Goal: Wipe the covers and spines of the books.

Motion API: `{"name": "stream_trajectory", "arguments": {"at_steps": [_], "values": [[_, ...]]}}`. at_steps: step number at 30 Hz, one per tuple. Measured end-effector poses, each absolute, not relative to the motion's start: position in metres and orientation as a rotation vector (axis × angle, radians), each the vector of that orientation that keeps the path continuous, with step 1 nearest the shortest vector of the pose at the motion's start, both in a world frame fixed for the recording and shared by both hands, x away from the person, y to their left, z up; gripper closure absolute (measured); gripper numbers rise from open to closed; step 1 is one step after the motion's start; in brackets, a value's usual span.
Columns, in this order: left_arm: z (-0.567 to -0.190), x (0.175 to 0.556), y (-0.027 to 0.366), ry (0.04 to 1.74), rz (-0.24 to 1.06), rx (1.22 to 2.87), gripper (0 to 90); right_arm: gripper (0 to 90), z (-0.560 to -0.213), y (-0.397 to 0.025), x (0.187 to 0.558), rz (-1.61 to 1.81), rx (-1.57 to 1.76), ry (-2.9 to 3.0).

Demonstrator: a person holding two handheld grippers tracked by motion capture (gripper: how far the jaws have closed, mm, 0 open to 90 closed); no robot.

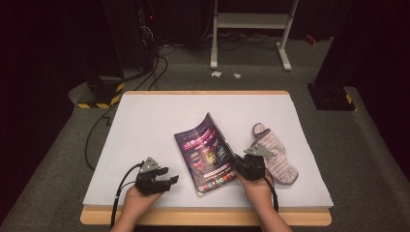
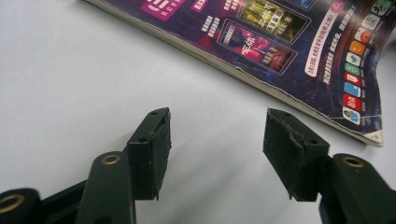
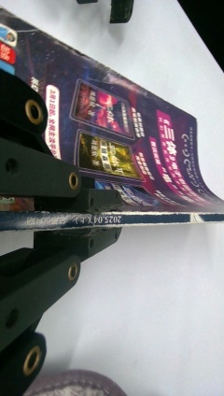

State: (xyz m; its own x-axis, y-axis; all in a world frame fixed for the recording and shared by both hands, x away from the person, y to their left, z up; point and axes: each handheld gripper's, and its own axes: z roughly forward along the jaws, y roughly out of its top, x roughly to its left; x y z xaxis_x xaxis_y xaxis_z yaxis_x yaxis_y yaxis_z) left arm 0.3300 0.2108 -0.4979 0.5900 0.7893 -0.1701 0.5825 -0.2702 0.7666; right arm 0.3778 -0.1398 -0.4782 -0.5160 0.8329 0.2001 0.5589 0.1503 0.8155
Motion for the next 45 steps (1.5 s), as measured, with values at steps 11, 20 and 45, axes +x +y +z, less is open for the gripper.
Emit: {"name": "stream_trajectory", "arguments": {"at_steps": [11, 20, 45], "values": [[-0.497, 0.33, 0.213, 1.086, 0.318, 1.958, 41.8, 84.3, -0.457, -0.139, 0.375, 1.321, 1.266, 2.094], [-0.494, 0.33, 0.215, 1.082, 0.324, 1.942, 42.0, 84.3, -0.436, -0.134, 0.373, 1.363, 1.226, 2.059], [-0.494, 0.33, 0.217, 1.084, 0.326, 1.935, 42.0, 84.5, -0.4, -0.141, 0.376, 1.4, 1.179, 1.934]]}}
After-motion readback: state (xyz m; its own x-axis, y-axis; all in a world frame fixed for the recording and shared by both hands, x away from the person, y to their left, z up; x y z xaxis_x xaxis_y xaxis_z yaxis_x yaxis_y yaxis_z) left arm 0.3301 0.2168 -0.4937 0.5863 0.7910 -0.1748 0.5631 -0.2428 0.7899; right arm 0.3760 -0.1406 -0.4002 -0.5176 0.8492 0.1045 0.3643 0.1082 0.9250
